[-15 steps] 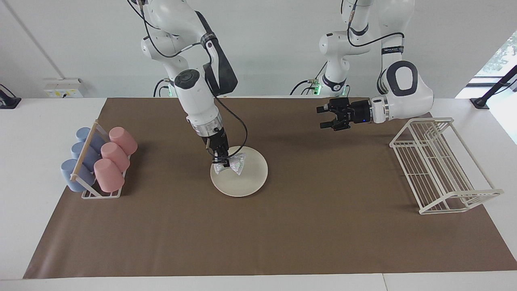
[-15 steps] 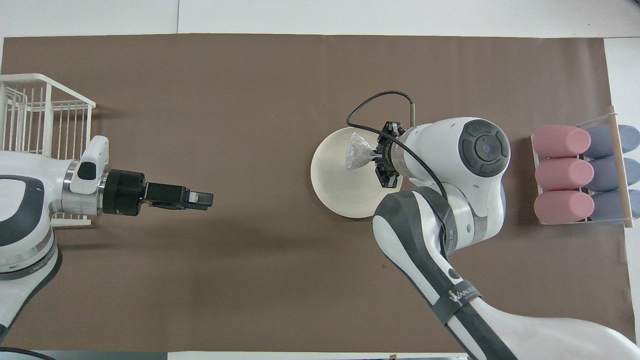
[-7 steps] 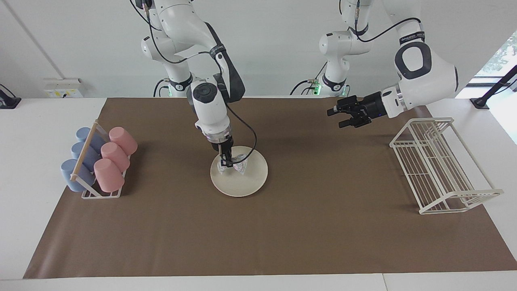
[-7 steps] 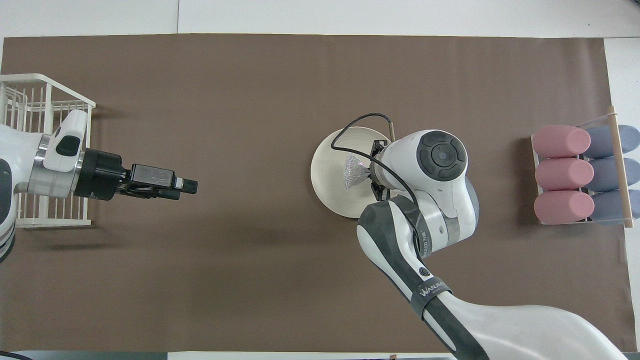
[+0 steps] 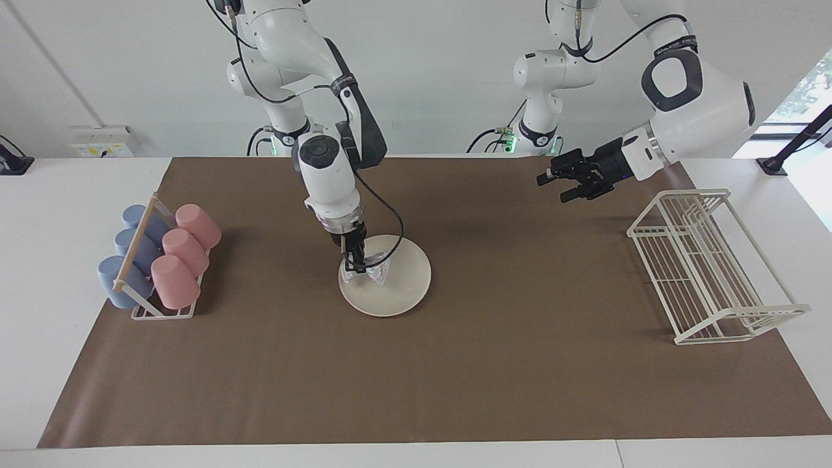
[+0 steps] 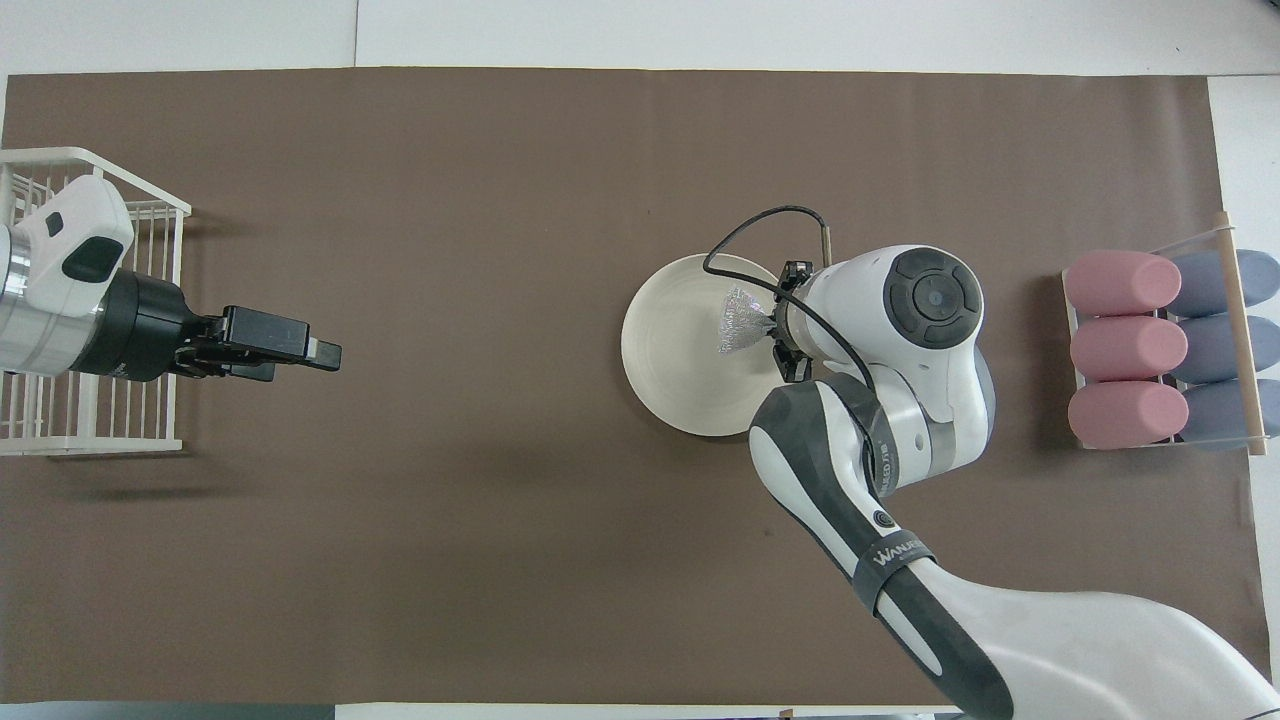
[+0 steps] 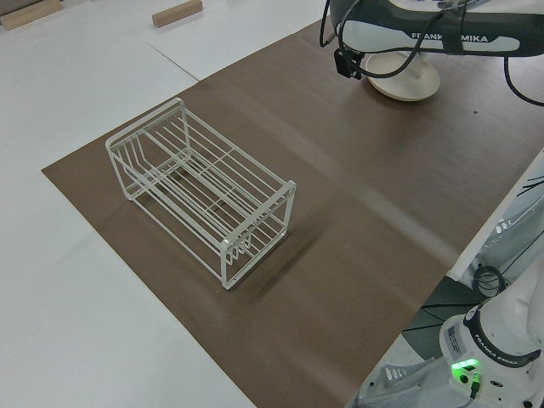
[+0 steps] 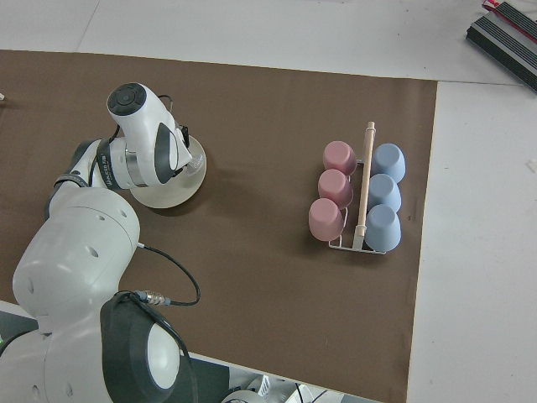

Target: Wipe plate with sponge

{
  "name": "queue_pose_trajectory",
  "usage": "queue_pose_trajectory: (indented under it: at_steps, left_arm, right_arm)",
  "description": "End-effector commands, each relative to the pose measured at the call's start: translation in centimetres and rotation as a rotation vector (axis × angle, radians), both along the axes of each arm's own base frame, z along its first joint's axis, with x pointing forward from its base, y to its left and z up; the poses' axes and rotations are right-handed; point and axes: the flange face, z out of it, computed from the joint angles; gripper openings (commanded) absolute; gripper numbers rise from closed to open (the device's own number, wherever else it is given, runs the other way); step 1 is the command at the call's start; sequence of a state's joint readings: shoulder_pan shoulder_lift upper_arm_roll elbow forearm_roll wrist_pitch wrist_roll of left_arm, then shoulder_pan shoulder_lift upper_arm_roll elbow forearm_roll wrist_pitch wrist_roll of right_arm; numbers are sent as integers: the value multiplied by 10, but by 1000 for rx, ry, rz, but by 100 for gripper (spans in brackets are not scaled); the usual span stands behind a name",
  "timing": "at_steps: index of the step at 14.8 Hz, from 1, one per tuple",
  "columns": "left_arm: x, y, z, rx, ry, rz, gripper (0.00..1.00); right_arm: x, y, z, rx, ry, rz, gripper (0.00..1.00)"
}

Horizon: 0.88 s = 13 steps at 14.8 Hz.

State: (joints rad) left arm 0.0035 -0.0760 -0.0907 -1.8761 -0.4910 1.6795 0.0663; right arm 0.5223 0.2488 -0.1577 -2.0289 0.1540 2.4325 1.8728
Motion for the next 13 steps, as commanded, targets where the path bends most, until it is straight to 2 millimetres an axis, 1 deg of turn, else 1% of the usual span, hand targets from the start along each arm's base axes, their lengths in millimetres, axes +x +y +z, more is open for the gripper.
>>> queue_pose_trajectory:
  at_steps: [1,3,5,6,8,9,11,13]
  left_arm:
    - [-6,-9,24,156,-23,1,100]
    - [-6,-3,34,221,-34,-14,100]
    - [-8,6,43,311,-52,-31,100]
    - [-9,8,49,334,-63,-33,100]
    - [-10,15,61,411,-72,-46,100]
    - [-10,19,71,443,-82,-48,100]
    - [-12,23,81,487,-88,-55,100]
    - [-15,27,86,530,-95,-61,100]
  right_arm:
    - [-7,-2,-5,-2,-44,15,0]
    - [-8,5,-13,-2,-41,17,0]
    - [-11,18,-27,-10,-24,21,0]
    - [-11,19,-30,-10,-23,14,0]
    - [-10,26,-30,0,-48,7,0]
    - [-11,28,-31,1,-49,5,0]
    - [-13,34,-31,4,-49,4,0]
    - [-17,45,-29,13,-51,2,0]
